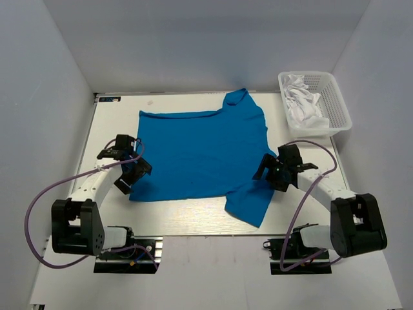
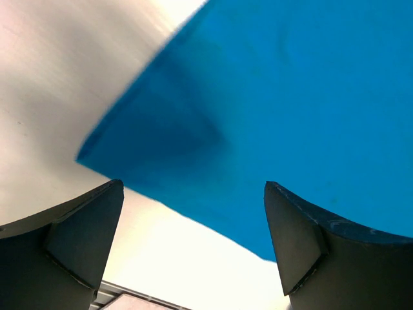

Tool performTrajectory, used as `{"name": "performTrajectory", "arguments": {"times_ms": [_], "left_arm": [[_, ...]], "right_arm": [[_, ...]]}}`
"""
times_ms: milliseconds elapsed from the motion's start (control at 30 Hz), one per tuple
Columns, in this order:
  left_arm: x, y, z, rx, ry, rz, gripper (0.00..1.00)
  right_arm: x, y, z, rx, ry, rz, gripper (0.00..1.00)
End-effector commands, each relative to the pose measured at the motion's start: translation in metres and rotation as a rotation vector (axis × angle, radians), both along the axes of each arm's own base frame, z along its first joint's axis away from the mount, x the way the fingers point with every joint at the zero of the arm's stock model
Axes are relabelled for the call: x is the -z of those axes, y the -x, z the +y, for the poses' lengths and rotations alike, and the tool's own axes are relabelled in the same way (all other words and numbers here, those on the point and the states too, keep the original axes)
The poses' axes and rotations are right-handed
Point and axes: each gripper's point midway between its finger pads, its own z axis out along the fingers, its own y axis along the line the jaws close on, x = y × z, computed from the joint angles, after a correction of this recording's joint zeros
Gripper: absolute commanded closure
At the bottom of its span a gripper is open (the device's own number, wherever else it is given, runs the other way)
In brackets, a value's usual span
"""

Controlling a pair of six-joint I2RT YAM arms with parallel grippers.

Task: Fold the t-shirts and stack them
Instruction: Flatten out the tshirt, then grap the side of the flattened tshirt closest away from the robot with both arms

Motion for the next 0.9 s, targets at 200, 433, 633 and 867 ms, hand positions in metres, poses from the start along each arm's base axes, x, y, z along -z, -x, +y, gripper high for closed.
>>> {"name": "performTrajectory", "arguments": {"times_ms": [200,433,633,867], "left_arm": [[-0.007,0.005,0.007,-0.048,-0.017,-0.012,0.0],[0.006,0.036,0.014,-0.113,-0.044,0.083,0.0],[0.021,0.047,0.022,-0.168,-0.074,0.111,0.0],[0.042,0.04,0.024,-0.229,-0.064,0.074,0.24]], "right_arm": [[-0.017,0.037,-0.01,-0.06,0.036,0.034,0.1],[-0.097,0.024,0.01,-0.336,0.123,-0.174,0.1],[-0.075,0.082,0.032,-0.445,0.127,0.005,0.1],[-0.044,0.14,0.017,-0.443,0.172,0.185,0.1]]}}
